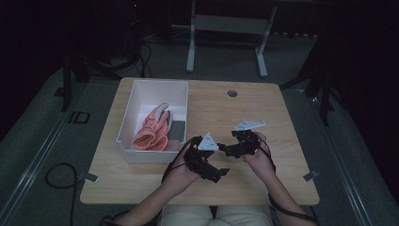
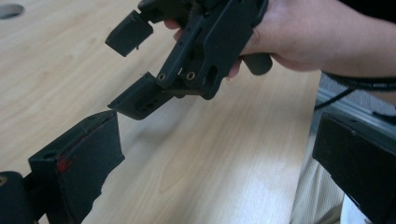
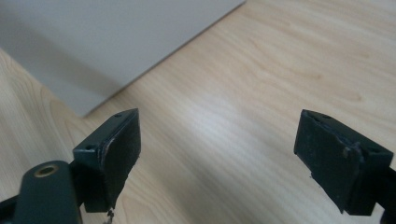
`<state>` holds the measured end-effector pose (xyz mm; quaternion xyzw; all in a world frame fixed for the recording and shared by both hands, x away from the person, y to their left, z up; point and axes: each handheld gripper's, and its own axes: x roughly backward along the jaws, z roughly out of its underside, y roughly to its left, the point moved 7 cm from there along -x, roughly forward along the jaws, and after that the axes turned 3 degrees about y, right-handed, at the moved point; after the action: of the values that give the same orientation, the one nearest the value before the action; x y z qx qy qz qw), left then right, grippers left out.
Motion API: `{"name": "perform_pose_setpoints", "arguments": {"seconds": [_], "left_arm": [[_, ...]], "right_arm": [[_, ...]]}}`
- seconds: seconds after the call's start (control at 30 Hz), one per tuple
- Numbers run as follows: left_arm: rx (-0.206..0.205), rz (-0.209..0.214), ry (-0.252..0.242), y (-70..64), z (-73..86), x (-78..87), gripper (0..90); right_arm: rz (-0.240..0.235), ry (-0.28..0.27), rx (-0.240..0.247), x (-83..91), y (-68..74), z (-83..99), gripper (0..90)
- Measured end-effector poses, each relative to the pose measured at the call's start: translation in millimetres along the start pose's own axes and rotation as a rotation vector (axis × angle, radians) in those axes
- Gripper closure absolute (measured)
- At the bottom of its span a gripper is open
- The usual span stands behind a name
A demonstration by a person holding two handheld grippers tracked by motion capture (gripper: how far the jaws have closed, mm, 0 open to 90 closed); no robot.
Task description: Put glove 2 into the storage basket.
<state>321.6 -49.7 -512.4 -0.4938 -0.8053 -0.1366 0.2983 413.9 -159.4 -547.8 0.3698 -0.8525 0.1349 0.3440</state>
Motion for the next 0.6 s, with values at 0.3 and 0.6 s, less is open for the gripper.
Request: {"name": "perform_pose_setpoints", "arguments": {"seconds": [0.3,0.6], "left_arm": [[-0.010,0.028,0.000,-7.6,16.7,-17.3,1.1],[-0.044,0.042,-0.002,-14.6,36.9,-34.6,1.1]], "right_arm": [[0.012,0.032,0.003,-4.7,-7.1,27.9,14.6],[0.014,0.041,0.003,-7.7,-9.0,44.6,14.7]]}}
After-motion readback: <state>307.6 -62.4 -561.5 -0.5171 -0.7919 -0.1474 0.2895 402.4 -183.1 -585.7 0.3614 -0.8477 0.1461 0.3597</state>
